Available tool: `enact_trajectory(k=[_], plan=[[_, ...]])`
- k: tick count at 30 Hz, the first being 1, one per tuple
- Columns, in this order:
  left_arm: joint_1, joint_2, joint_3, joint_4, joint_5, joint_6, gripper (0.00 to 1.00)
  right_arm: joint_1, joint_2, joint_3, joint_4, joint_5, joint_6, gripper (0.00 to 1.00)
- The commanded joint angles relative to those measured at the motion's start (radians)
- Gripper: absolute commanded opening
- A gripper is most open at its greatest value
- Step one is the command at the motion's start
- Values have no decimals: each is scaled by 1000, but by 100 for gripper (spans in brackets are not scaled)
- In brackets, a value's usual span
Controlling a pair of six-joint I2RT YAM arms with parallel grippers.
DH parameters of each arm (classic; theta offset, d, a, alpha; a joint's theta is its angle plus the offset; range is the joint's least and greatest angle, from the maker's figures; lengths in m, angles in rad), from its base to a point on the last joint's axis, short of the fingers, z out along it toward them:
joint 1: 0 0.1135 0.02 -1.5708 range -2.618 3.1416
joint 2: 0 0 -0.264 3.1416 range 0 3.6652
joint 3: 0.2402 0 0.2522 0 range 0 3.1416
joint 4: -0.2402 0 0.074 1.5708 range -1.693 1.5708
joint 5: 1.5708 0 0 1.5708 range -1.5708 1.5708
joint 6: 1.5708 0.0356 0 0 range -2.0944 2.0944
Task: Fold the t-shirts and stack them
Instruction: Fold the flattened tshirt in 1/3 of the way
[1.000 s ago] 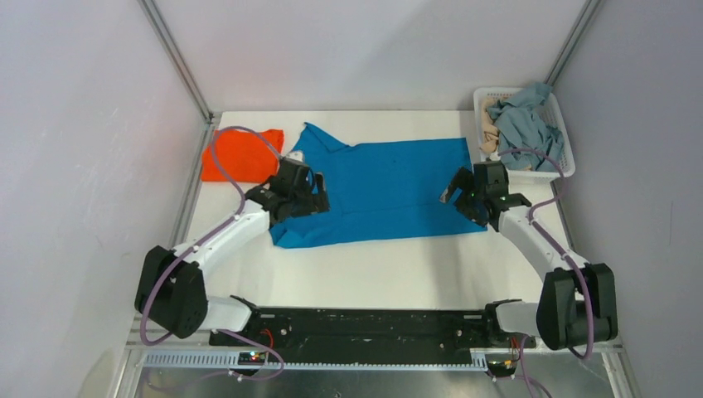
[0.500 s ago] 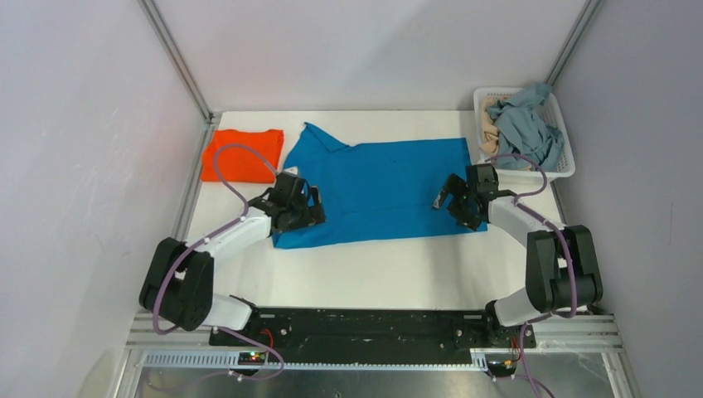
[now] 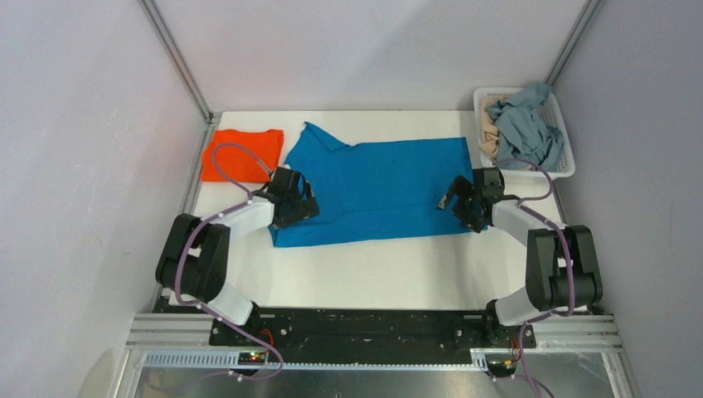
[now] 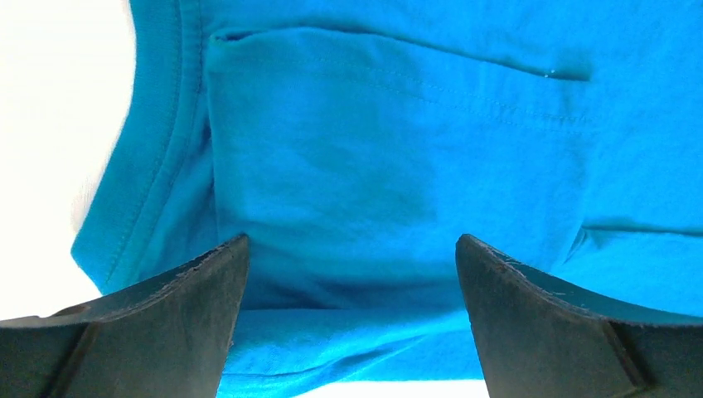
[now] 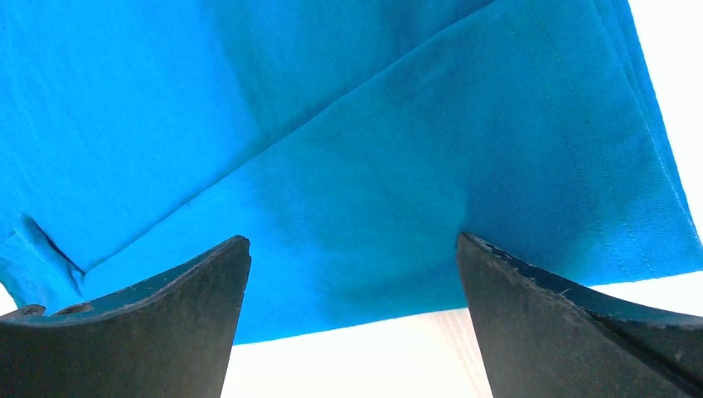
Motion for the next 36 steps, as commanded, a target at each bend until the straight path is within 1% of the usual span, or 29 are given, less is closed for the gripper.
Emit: enact_trajectory(k=[1, 4, 7, 10, 14, 16, 18, 20, 24, 29, 33, 36], plan=[[0, -50, -115, -9, 43, -68, 100, 2, -76, -111, -57, 26, 25, 99], [-14, -134, -180, -10, 33, -102, 100, 17, -134, -159, -117, 74, 65, 99], [-32, -201, -255, -11, 29, -127, 100, 24, -204, -227, -163, 79, 92, 100], [-55, -269, -300, -15, 31, -154, 100, 60, -268, -278, -199, 86, 130, 100], [-97, -370, -371, -52, 8, -215, 100, 96, -389, -338, -318, 135, 173, 99], [-104, -427, -407, -89, -4, -242, 100, 103, -475, -363, -370, 149, 203, 100], [-111, -494, -441, -127, -14, -264, 100, 112, -614, -388, -421, 155, 237, 99], [-116, -554, -469, -142, -7, -274, 100, 120, -712, -413, -464, 151, 270, 100], [-120, -662, -505, -180, -1, -278, 100, 136, -860, -428, -564, 181, 311, 99], [-126, -760, -538, -221, 30, -311, 100, 146, -957, -443, -665, 183, 348, 100], [-149, -820, -570, -293, 26, -347, 100, 155, -1019, -451, -691, 179, 361, 99], [-150, -866, -571, -315, 0, -350, 100, 172, -1043, -449, -692, 173, 377, 99]])
